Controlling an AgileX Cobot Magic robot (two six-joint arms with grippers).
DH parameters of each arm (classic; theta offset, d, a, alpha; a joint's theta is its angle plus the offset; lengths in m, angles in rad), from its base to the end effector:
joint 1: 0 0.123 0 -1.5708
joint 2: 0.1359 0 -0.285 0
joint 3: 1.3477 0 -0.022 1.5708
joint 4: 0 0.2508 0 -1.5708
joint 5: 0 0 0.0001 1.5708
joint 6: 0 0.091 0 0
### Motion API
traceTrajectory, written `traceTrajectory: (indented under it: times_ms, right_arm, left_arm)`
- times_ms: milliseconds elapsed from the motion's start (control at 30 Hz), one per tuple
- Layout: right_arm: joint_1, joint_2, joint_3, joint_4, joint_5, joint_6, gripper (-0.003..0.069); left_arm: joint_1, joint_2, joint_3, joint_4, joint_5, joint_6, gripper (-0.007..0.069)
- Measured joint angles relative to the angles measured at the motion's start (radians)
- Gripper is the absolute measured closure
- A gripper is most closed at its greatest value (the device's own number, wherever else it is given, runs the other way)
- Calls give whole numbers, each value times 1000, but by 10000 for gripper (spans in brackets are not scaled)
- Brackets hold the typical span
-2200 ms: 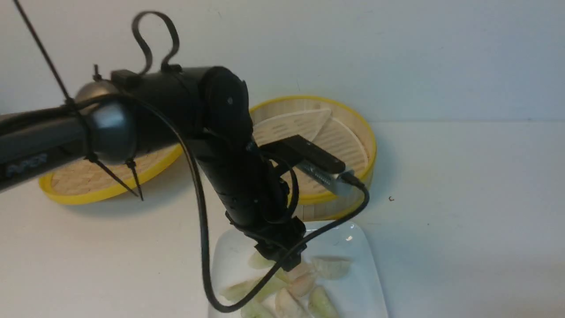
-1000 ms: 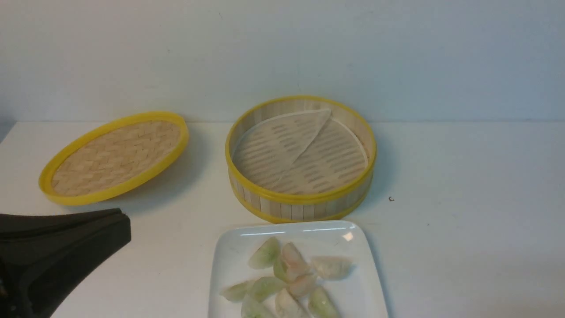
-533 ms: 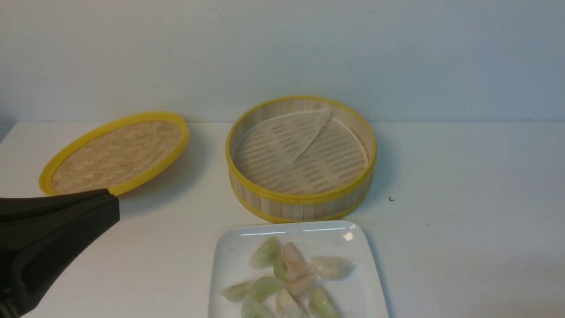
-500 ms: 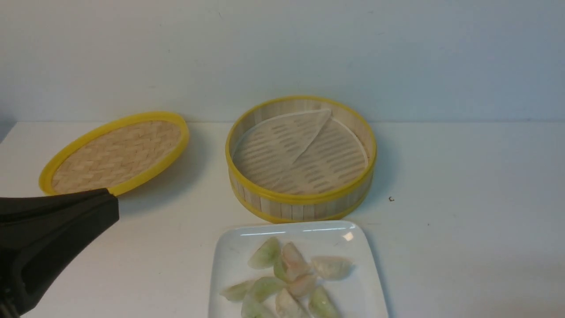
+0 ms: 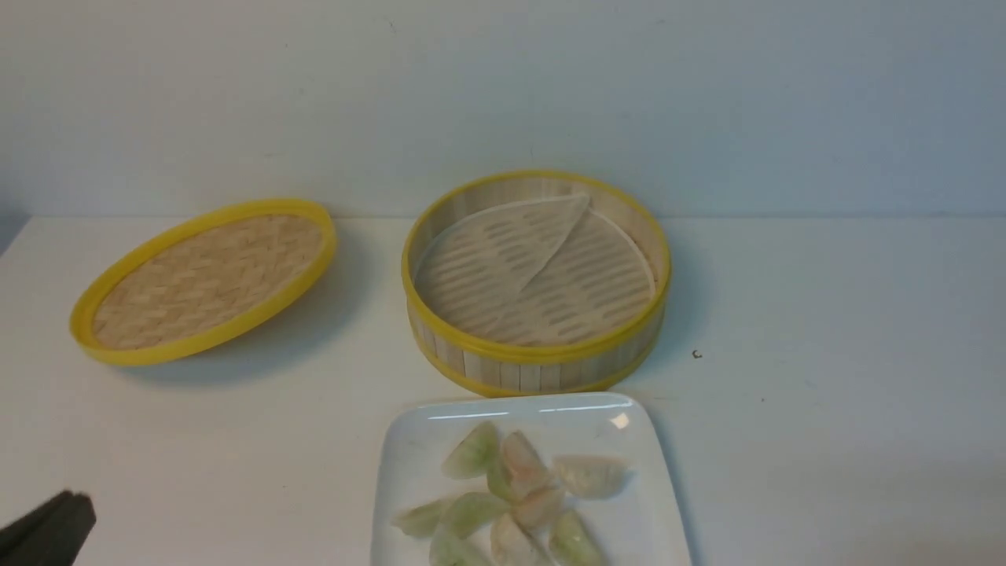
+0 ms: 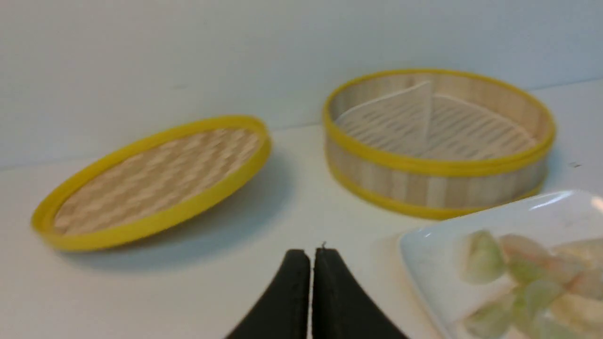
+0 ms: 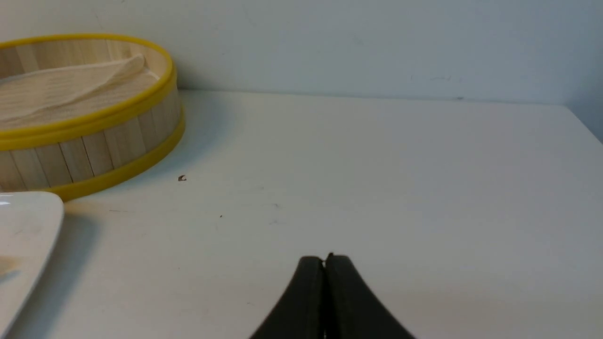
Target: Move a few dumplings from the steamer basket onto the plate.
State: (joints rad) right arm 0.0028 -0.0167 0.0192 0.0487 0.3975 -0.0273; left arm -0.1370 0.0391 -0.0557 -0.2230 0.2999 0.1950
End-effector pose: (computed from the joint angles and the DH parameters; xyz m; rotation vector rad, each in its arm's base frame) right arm 0.0516 0.0019 0.1720 0.0010 1.8832 0.0317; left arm 0.0544 -0.0135 0.2033 0.1520 1.7560 -0.1705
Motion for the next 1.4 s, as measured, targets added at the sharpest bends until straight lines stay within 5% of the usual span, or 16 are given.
traceTrajectory:
  times_ms: [200, 1400]
  right_arm:
    - [0, 0, 0, 0, -1, 11, 673]
    - [0, 0, 0, 0, -1, 11, 673]
  left_arm:
    - [101, -49, 83, 67, 59, -1, 630]
    - [53, -49, 84, 118, 84, -17, 630]
